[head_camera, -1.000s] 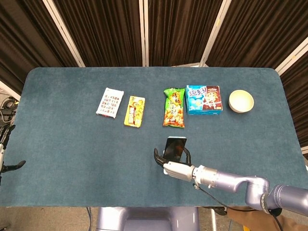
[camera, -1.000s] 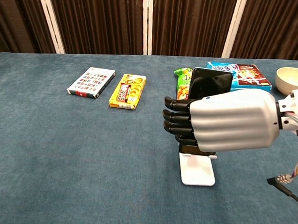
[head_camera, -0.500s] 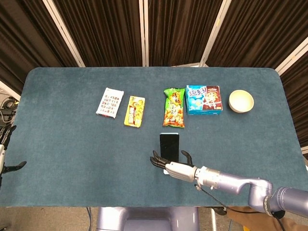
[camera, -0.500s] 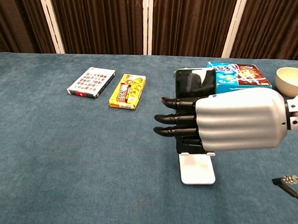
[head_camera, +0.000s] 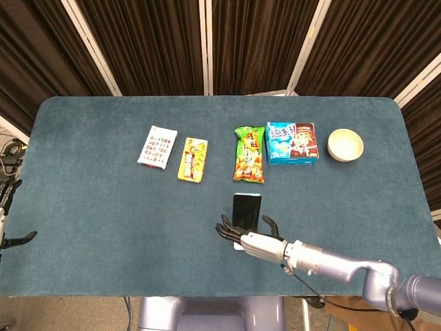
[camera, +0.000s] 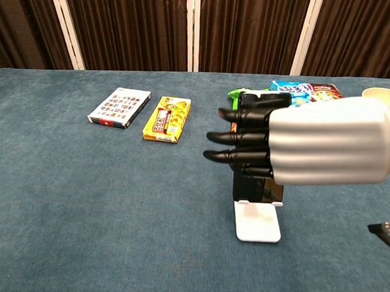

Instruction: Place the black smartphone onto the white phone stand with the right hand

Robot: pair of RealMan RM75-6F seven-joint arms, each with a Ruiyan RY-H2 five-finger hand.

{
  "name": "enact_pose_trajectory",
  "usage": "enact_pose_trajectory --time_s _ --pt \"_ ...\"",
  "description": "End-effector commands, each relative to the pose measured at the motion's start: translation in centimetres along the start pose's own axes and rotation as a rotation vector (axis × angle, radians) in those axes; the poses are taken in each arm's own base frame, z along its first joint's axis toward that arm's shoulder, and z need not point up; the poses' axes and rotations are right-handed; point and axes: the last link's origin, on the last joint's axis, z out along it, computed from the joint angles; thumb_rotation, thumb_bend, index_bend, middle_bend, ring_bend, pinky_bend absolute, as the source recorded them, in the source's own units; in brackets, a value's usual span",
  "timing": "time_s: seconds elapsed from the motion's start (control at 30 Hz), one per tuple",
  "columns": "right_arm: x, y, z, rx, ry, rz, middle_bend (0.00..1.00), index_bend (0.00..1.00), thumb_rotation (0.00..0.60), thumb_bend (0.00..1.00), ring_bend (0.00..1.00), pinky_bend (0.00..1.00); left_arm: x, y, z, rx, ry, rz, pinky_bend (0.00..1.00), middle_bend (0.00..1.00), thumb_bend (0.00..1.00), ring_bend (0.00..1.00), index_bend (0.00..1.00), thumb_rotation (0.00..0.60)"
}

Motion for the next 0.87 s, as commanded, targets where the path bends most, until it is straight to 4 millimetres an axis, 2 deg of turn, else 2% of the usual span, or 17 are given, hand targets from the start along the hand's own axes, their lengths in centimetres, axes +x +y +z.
enact_pose_trajectory --time_s 0.03,0.17,0.2,0.27,0.37,0.47,0.6,0.7,0.8,0.87 --pt "0.2 1.0 -2.1 -0.072 0.016 0.067 0.08 0.16 0.600 0.43 0.03 0.17 0.2 -0.1 -0.1 -0.002 0.006 -0.005 0.00 0.00 0.00 0.00 0.00 0.600" --pt "-0.5 2.0 -5.1 -0.192 0.012 0.178 0.06 0.13 0.600 0.30 0.03 0.12 0.5 0.0 -0.4 -0.012 0.021 -0.011 0.00 0.00 0.00 0.00 0.00 0.600" --pt "-0.9 2.3 -6.3 -0.247 0.001 0.224 0.05 0.12 0.600 0.26 0.04 0.09 0.6 0.0 -0.5 -0.016 0.026 -0.013 0.00 0.00 0.00 0.00 0.00 0.600" --pt "-1.6 2.6 -8.4 -0.353 -0.024 0.331 0.03 0.09 0.600 0.11 0.03 0.02 0.8 0.1 -0.8 -0.023 0.032 -0.017 0.00 0.00 0.00 0.00 0.00 0.600" --pt "-3.1 2.5 -12.1 -0.536 -0.096 0.484 0.00 0.03 0.600 0.01 0.00 0.00 1.0 0.2 -1.2 -0.040 0.044 -0.022 0.00 0.00 0.00 0.00 0.00 0.600" --pt "-4.1 1.5 -15.2 -0.697 -0.211 0.643 0.00 0.00 0.600 0.00 0.00 0.00 1.1 0.5 -1.6 -0.061 0.064 -0.027 0.00 0.00 0.00 0.00 0.00 0.600" --pt "-4.6 0.0 -17.8 -0.839 -0.317 0.854 0.00 0.00 0.600 0.00 0.00 0.00 0.8 0.6 -2.1 -0.077 0.081 -0.026 0.00 0.00 0.00 0.00 0.00 0.600" --pt "-4.6 -1.0 -19.0 -0.925 -0.352 0.948 0.00 0.00 0.600 0.00 0.00 0.00 0.6 0.6 -2.4 -0.080 0.081 -0.023 0.00 0.00 0.00 0.00 0.00 0.600" --pt "-4.1 -3.0 -20.1 -1.031 -0.376 1.097 0.00 0.00 0.600 0.00 0.00 0.00 0.5 0.8 -2.8 -0.089 0.083 -0.020 0.00 0.00 0.00 0.00 0.00 0.600" --pt "-3.8 -3.9 -20.7 -1.072 -0.384 1.130 0.00 0.00 0.600 0.00 0.00 0.00 0.5 0.9 -3.0 -0.092 0.084 -0.020 0.00 0.00 0.00 0.00 0.00 0.600"
